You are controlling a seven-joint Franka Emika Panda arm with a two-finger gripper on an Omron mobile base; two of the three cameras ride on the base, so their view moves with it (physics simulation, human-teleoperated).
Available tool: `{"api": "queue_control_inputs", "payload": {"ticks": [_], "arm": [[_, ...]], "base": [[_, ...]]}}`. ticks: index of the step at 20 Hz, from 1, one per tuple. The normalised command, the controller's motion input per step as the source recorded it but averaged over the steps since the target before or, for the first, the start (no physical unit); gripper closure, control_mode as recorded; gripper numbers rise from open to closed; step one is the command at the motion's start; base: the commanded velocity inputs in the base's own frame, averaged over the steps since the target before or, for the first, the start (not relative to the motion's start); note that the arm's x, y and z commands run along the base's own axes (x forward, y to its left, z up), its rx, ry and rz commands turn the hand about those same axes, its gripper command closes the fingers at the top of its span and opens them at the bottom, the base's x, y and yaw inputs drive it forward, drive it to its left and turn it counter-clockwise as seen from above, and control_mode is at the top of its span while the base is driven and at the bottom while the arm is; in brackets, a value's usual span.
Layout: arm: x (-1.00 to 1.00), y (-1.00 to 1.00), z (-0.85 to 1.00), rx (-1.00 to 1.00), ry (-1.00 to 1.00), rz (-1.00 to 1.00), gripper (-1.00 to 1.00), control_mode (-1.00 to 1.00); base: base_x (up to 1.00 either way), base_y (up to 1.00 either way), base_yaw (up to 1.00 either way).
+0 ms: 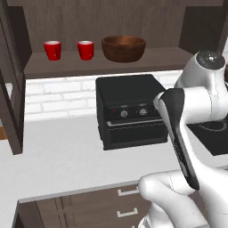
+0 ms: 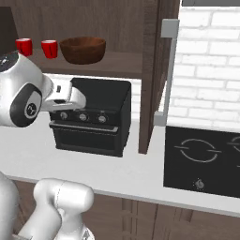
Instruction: Gather all objects into one cabinet and sort the glasses and bowls to opposite sides.
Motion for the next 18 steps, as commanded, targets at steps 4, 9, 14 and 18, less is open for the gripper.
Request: {"api": "queue_control_inputs", "payload": {"ticks": [4, 9, 14, 18], "arm": [[-0.92, -0.42, 0.04, 0.0, -0.3, 0.0, -1.0, -1.0], [-0.92, -0.12, -0.14, 0.06, -0.23, 0.0, -1.0, -1.0], [-0.74, -0.19, 0.0, 0.08, -0.2, -0.09, -1.0, -1.0], [-0.26, -0.07, 0.0, 0.07, -0.04, -0.07, -1.0, -1.0]], "base": [[0.0, 0.0, 0.0], [0.0, 0.0, 0.0], [0.0, 0.0, 0.0], [0.0, 0.0, 0.0]]}}
